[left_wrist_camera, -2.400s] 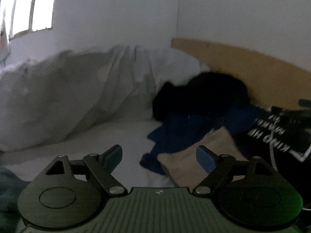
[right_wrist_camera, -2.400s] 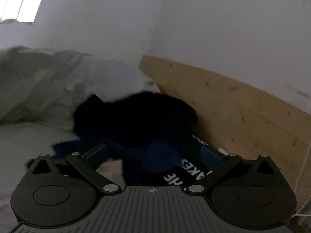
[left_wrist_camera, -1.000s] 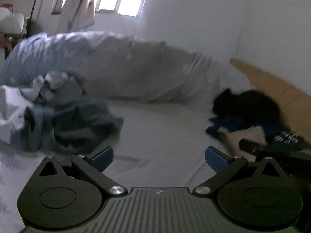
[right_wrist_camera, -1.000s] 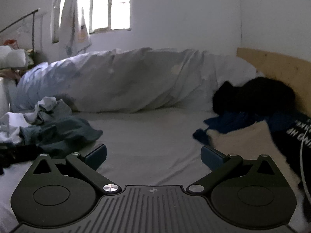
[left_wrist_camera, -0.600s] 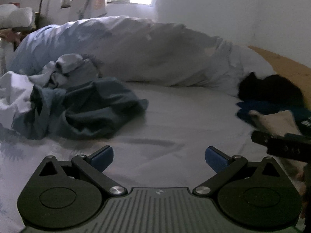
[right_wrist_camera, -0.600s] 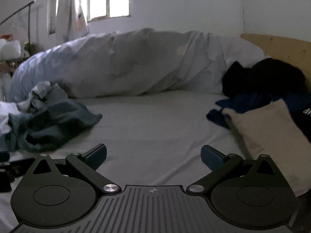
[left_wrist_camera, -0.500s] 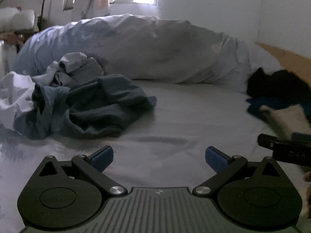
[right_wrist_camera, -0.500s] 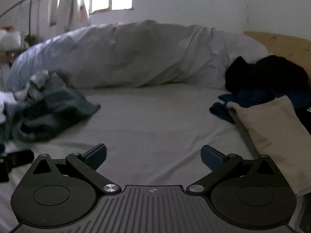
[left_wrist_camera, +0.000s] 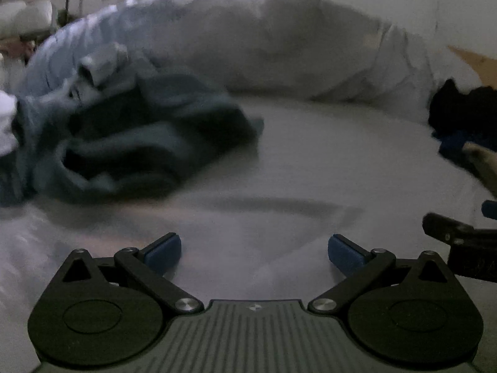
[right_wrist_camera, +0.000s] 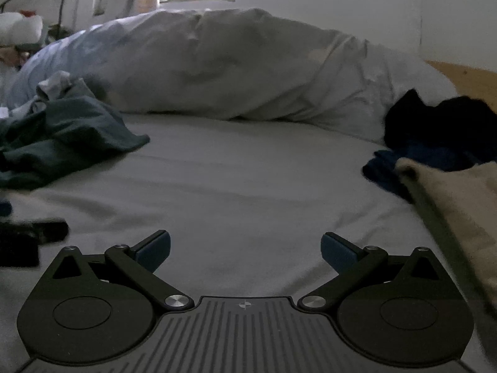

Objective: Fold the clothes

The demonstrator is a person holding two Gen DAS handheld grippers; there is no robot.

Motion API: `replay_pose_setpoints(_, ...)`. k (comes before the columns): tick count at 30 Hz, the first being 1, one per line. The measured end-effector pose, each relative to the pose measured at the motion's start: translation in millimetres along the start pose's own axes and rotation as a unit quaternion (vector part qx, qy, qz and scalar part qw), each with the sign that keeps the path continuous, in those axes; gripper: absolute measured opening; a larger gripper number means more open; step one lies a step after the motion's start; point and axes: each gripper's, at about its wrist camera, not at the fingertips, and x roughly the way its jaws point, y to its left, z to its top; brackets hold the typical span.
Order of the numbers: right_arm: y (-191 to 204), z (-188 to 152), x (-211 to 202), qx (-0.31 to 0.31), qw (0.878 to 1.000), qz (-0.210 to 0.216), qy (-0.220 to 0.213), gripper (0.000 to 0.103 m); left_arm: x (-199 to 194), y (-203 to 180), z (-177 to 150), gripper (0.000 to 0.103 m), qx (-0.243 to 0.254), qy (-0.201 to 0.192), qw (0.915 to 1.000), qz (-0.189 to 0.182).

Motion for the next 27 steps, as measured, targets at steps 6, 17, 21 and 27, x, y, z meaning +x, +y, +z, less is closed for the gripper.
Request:
replay_pose_setpoints(6,2,0,21,0.010,0.998,0.024,0.048,0.103,6,-10,-1,0.103,0.023,0.005,0.9997,0.005)
replay_pose_setpoints(17,-4,-2,31,0.034,0.997,0.039,0.063,0.103,-1,-10,-13,0.103,0.032,-0.003,0.9994,0.013)
replay_pose_setpoints(21,-2,-2,31,0.031,0.997,0.036,0.063,0.103,1,-8,-11,0.103,0.030,-0.001,0.9995,0.012)
replay_pose_setpoints(27,-1,-2,32,0.030,0.997,0.034,0.062,0.103,5,-8,-5,0.103,0.025,0.000,0.9996,0.012)
